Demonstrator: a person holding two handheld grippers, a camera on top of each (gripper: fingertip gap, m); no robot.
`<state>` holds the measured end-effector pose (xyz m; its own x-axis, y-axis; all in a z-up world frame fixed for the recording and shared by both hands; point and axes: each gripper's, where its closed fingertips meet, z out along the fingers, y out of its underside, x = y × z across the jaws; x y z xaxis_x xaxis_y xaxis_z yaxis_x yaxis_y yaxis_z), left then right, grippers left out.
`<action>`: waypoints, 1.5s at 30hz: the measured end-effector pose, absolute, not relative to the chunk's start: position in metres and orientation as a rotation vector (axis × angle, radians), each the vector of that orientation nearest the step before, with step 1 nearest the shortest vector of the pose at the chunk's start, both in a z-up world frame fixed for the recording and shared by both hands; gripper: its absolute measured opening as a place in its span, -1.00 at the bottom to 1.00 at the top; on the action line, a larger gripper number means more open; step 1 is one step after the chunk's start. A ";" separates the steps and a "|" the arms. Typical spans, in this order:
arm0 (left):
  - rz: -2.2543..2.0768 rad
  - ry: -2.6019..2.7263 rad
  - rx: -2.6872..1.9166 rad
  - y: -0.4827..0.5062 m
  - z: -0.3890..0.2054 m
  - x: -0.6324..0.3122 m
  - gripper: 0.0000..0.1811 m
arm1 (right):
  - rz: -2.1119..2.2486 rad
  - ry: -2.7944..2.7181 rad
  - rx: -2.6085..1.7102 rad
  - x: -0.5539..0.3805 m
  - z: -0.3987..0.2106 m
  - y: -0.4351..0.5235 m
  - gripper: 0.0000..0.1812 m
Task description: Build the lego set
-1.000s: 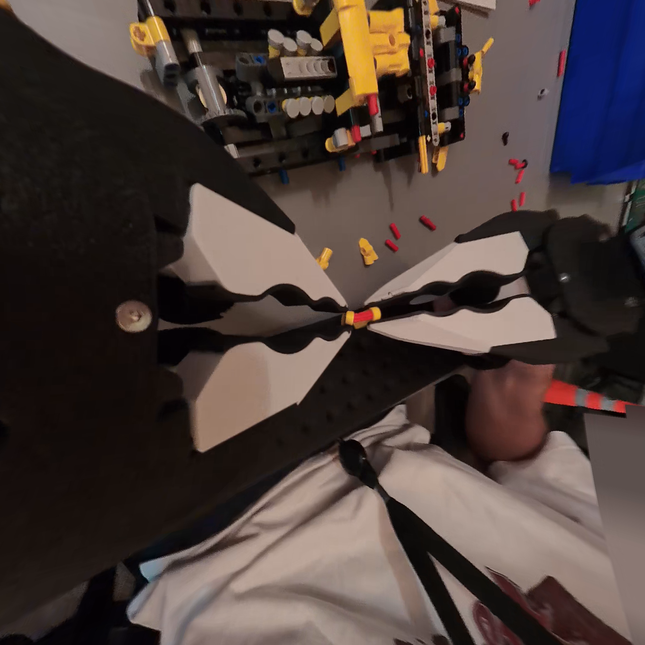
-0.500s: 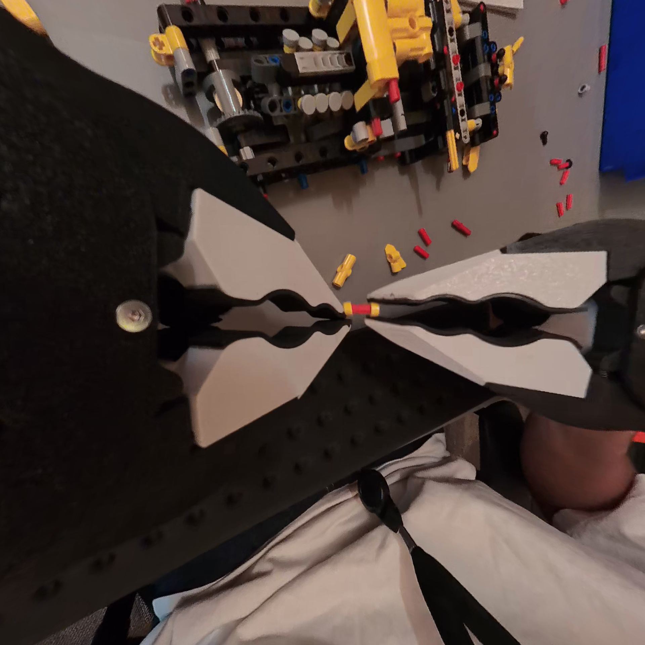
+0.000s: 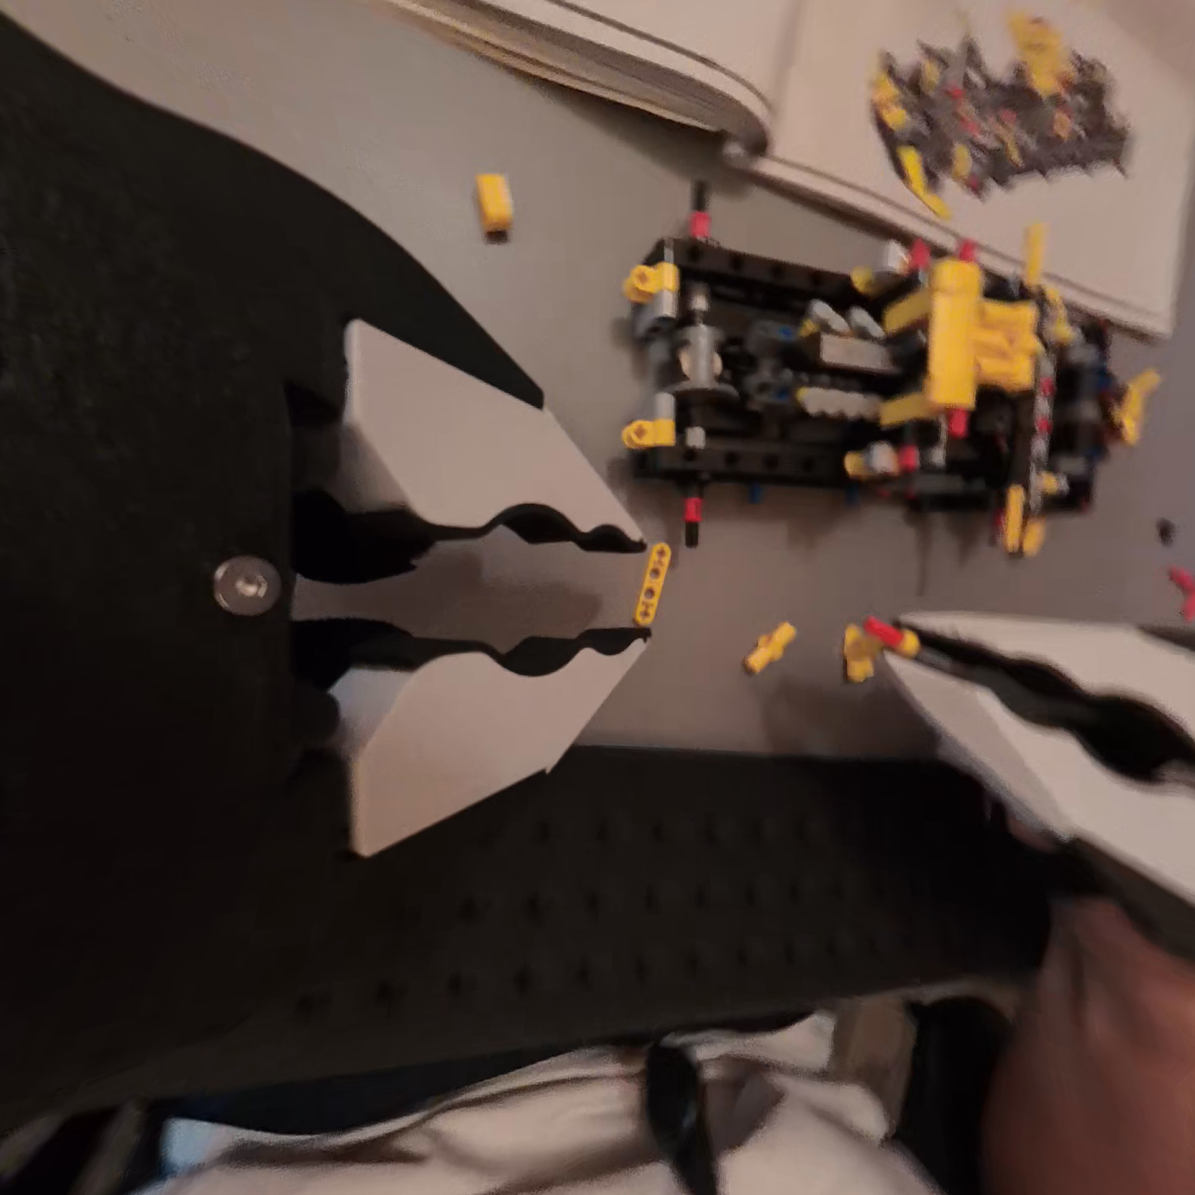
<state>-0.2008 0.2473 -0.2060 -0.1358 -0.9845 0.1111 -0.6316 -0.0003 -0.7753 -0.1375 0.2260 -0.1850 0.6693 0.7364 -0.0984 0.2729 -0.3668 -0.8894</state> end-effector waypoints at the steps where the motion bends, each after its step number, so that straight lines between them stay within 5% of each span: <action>1: -0.937 1.692 -1.765 0.253 -0.208 -0.197 -0.75 | 0.603 -0.769 -1.926 -0.135 -0.183 0.227 -0.92; 15: -0.396 1.153 -2.227 0.258 -0.242 -0.184 -0.68 | 0.628 -0.749 -1.860 -0.132 -0.172 0.222 -0.93; 20: -0.412 1.213 -2.191 0.258 -0.242 -0.179 -0.90 | 0.674 -0.703 -1.855 -0.128 -0.168 0.223 -0.93; 32: -1.772 0.845 -1.432 0.201 -0.093 -0.145 -0.92 | 1.414 -0.436 -1.602 -0.139 -0.106 0.205 -0.93; 45: -1.976 0.715 -1.391 0.204 -0.091 -0.143 -0.92 | 1.490 -0.463 -1.549 -0.143 -0.097 0.197 -0.93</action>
